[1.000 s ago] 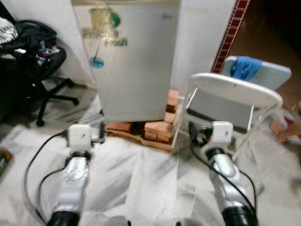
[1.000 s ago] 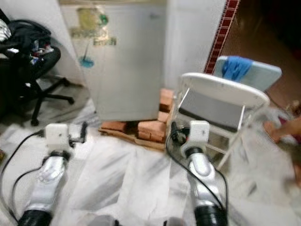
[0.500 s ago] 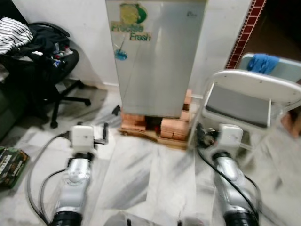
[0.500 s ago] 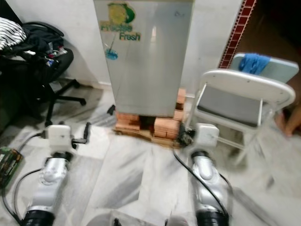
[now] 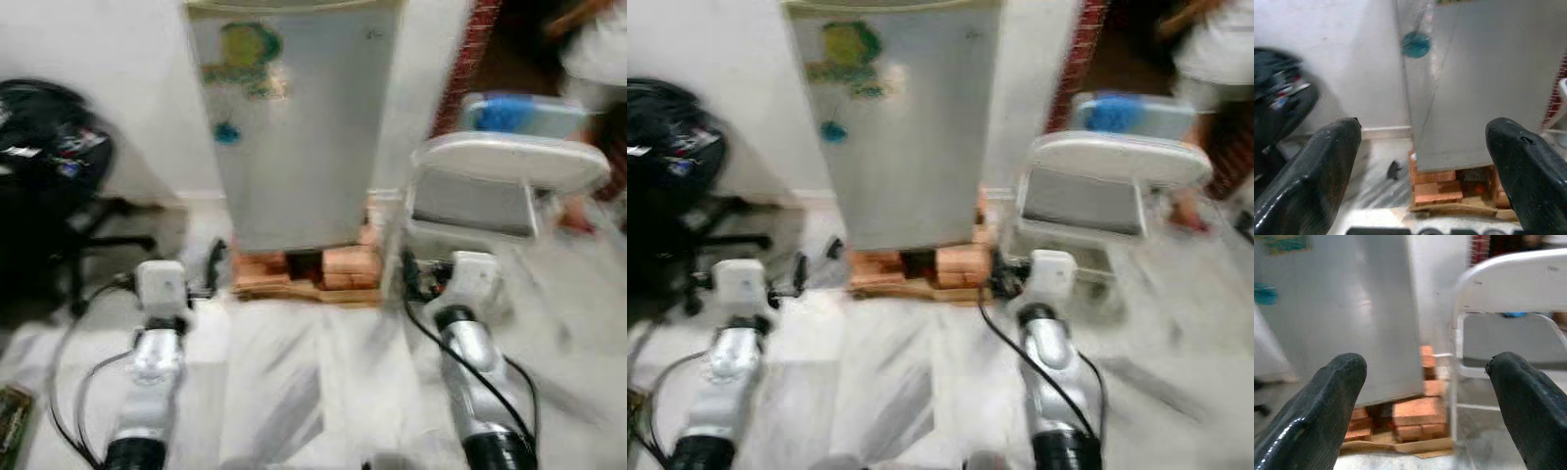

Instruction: Restocking fridge

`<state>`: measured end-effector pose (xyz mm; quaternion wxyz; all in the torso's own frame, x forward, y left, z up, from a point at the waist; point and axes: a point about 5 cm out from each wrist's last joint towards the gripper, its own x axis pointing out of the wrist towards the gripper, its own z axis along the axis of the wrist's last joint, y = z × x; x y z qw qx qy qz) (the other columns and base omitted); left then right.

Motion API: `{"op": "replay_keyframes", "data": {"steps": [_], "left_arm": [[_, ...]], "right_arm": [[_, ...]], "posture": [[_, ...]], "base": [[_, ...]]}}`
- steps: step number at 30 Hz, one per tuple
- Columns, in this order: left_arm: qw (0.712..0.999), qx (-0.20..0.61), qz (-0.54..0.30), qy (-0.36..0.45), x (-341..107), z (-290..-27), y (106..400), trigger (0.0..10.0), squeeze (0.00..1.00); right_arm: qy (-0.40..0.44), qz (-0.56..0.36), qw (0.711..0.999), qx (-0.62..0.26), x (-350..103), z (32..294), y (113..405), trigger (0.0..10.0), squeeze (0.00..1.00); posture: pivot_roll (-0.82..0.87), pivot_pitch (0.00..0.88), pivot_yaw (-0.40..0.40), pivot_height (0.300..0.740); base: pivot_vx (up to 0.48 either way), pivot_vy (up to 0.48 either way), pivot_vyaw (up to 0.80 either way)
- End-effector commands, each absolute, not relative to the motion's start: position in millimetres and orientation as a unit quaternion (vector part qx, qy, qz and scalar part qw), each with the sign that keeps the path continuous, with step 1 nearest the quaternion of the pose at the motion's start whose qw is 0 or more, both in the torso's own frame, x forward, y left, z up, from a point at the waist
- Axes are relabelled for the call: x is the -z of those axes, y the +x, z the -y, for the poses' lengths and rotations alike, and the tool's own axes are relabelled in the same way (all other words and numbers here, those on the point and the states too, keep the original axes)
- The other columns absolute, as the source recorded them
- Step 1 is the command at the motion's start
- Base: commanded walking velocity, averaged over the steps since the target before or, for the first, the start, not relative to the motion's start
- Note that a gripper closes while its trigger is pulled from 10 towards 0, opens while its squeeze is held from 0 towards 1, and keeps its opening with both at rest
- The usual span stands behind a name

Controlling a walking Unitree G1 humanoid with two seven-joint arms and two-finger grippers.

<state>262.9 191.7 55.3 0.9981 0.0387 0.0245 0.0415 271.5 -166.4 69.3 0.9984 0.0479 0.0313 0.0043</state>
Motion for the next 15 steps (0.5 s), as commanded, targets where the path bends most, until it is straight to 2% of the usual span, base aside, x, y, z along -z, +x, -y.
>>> {"op": "replay_keyframes", "data": {"steps": [1,7,11,15], "left_arm": [[0.999,-0.017,-0.017,0.031,-58.8,-178.6,267.2,10.0,0.0],[0.999,-0.023,-0.028,0.024,-56.0,-178.5,266.2,10.0,0.0],[0.999,-0.023,-0.026,0.026,-56.1,-177.7,266.2,10.0,0.0],[0.999,-0.023,-0.03,0.023,-54.2,-176.4,265.3,10.0,0.0]], "right_arm": [[0.04,-0.025,0.999,0.012,-72.7,178.0,272.5,10.0,0.0],[0.04,-0.025,0.999,0.01,-72.1,175.6,272.8,10.0,0.0],[0.039,-0.025,0.999,0.008,-72.2,175.2,273.8,10.0,0.0],[0.038,-0.026,0.999,0.007,-71.6,175.1,274.6,10.0,0.0]], "posture": [[-0.06,0.0,0.049,0.74],[-0.05,0.0,0.05,0.74],[-0.05,0.0,0.049,0.74],[-0.05,0.0,0.05,0.74]], "base": [[0.386,0.285,-0.8],[0.37,0.304,-0.65],[0.283,0.387,0.0],[0.0,0.433,0.0]]}}
